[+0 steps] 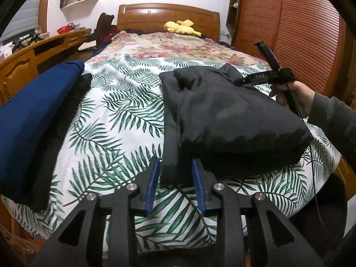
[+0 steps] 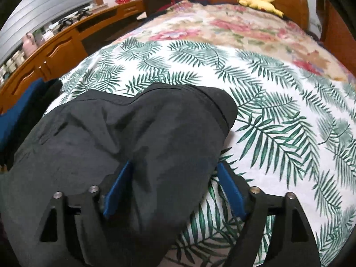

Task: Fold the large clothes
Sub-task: 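Grasp the folded jacket bundle with the right tool while the left tool grips its other end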

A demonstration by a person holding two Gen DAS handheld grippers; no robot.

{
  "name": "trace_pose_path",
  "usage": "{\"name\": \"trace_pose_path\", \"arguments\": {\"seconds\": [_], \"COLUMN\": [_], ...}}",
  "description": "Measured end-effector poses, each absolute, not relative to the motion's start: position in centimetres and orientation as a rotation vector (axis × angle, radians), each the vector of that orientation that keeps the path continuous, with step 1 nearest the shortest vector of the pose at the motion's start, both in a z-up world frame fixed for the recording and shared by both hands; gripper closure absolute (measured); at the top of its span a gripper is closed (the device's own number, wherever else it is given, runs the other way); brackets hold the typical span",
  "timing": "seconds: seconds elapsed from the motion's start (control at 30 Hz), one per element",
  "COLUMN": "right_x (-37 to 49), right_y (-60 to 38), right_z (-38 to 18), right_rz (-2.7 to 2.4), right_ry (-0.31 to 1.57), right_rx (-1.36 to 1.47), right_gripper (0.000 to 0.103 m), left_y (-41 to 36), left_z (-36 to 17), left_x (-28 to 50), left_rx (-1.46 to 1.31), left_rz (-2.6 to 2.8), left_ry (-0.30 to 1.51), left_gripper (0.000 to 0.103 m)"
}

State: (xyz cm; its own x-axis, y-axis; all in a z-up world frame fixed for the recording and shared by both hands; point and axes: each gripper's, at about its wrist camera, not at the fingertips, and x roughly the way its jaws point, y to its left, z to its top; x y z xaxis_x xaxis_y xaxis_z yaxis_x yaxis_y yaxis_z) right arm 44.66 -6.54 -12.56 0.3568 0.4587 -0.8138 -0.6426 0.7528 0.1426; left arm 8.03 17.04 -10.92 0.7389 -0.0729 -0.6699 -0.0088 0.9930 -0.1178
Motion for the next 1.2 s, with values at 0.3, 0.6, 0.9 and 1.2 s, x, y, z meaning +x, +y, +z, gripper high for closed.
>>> {"name": "trace_pose_path", "arguments": {"seconds": [0.3,0.6,0.9,1.2], "right_x": [45.6,46.5,46.1,43.5], "right_y": [-5.2,-5.3,-5.8,-5.3], "right_z": [-13.8,-15.1,-14.8,-11.8], "right_rz": [0.726,0.751,0.736,0.694], "right_ry": [1.007,1.060,1.058,0.907], "right_rx": [-0.216,-0.130,-0.069,-0.211], "right_gripper": [0.015,0.015,0.028,0.068], "left_y": [16.6,16.9,16.6,16.7], "left_z": [-12.1,-12.8,-13.5,-12.2], "left_x": [8.9,9.4,9.4,8.8], "left_rx": [-0.128,-0.160,-0.176,-0.182], "left_rz": [-0.051,-0.066,-0.060,-0.103], "left_ry": [0.760,0.776,0.766,0.714], "left_gripper": [0.070,0.068,0.069,0.097]}}
